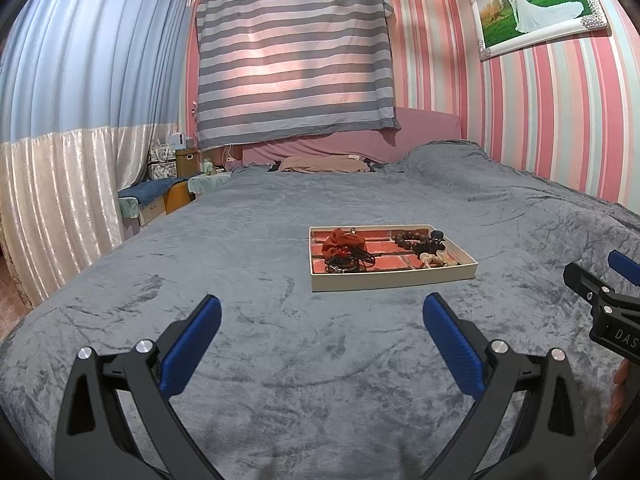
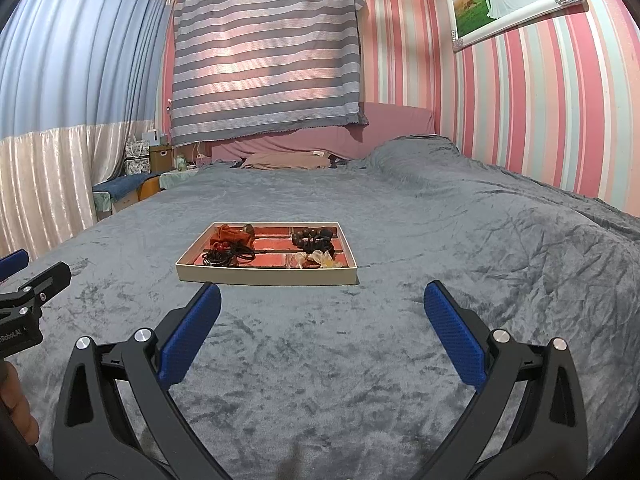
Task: Organize jewelry
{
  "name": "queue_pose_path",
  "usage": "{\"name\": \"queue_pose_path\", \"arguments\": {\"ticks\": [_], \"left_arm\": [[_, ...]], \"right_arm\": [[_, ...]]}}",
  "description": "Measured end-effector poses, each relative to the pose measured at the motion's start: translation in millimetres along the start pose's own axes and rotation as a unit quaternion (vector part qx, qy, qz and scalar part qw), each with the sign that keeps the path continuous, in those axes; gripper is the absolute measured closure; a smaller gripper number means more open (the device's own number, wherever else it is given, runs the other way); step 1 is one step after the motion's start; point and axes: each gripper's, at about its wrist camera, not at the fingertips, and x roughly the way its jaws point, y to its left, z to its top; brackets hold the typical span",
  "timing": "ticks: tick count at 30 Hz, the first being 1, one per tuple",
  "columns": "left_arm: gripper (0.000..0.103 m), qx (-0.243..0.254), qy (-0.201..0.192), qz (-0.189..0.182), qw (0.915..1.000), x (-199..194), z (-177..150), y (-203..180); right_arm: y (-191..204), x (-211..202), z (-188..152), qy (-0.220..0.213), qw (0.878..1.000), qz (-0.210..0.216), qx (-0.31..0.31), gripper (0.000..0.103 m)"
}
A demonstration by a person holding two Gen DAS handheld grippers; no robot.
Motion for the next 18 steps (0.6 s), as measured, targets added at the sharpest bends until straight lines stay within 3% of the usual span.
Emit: {"name": "queue_pose_path", "arguments": {"ticks": [18], "left_arm": [[0.005,-0.001,-0.001,0.003,1.0000,-0.8,1.2,2.4]], "right_arm": [[-0.5,0.4,-0.9,0.001,1.000,0.001,0.001,0.004]]}}
